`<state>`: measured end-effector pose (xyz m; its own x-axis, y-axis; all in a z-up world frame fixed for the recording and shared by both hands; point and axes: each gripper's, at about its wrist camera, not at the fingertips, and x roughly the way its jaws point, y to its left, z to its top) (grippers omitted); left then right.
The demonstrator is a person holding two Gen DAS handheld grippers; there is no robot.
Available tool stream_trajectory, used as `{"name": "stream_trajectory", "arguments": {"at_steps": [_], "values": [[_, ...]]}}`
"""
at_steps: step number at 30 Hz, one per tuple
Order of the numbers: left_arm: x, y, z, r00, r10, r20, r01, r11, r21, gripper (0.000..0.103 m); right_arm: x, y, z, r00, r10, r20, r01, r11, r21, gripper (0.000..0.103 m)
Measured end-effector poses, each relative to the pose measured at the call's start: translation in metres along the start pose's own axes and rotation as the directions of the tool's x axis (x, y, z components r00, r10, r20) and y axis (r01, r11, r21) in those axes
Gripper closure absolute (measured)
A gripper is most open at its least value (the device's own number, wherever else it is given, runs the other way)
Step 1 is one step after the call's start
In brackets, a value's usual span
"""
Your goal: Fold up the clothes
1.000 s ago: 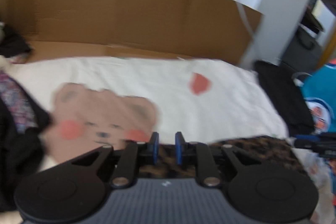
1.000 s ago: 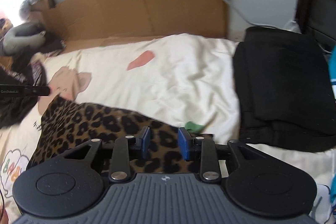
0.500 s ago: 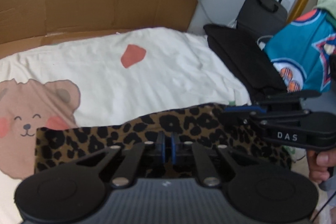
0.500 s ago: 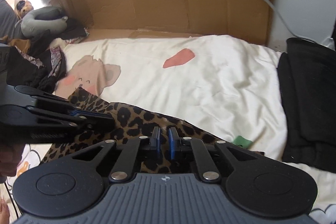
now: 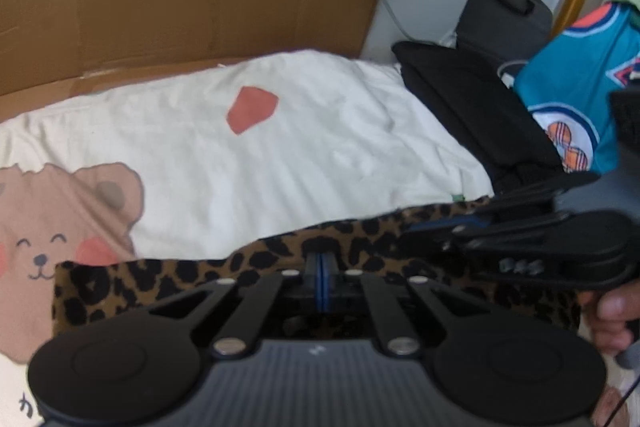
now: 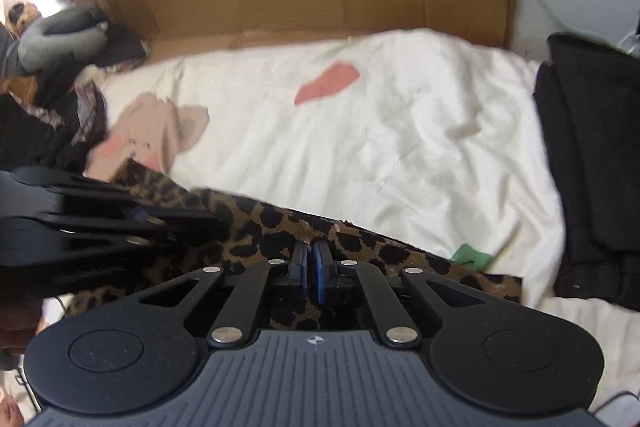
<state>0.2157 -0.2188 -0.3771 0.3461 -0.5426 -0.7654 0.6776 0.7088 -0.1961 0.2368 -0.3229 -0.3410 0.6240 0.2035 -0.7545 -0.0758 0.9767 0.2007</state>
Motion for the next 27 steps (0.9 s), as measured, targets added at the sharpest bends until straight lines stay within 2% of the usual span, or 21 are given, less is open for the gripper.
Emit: {"name": "stream_trajectory", "arguments": {"at_steps": [2,4,11,13,15,19,27], "values": [[0.005,0.005,-0.002,1.000,-0.017,-0.007,0.016,1.000,-0.026,0.101,-0.011,0.008,-0.007,1.000,0.012,0.012,-0.011,0.999,-0.050,0.096],[0.007,0.008,-0.004,1.000,-0.028,-0.008,0.028,0.999,-0.036,0.100,-0.015,0.013,-0.015,0.999,0.035,-0.012,-0.035,0.998,-0.049,0.096],[0.009,0.003,-0.003,1.000,-0.011,-0.021,0.011,1.000,0.010,0.100,-0.016,0.024,-0.048,0.996,0.059,-0.072,-0.063,0.996,-0.056,0.093],[0.009,0.002,-0.004,1.000,-0.008,-0.017,0.008,1.000,0.026,0.100,-0.020,0.020,-0.055,0.995,0.066,-0.079,-0.071,0.996,-0.053,0.068],[0.010,0.001,-0.004,1.000,-0.007,-0.017,0.008,0.999,0.036,0.100,-0.026,0.016,-0.063,0.995,0.063,-0.077,-0.069,0.995,-0.066,0.059],[0.011,0.002,-0.002,1.000,-0.010,-0.021,0.011,0.999,0.038,0.100,-0.039,0.008,-0.080,0.997,0.031,-0.077,-0.038,0.994,-0.098,0.054],[0.013,0.002,-0.003,1.000,-0.010,-0.017,0.011,0.999,0.049,0.100,-0.062,-0.017,-0.108,0.997,-0.019,-0.069,0.011,0.994,-0.109,0.053]]}}
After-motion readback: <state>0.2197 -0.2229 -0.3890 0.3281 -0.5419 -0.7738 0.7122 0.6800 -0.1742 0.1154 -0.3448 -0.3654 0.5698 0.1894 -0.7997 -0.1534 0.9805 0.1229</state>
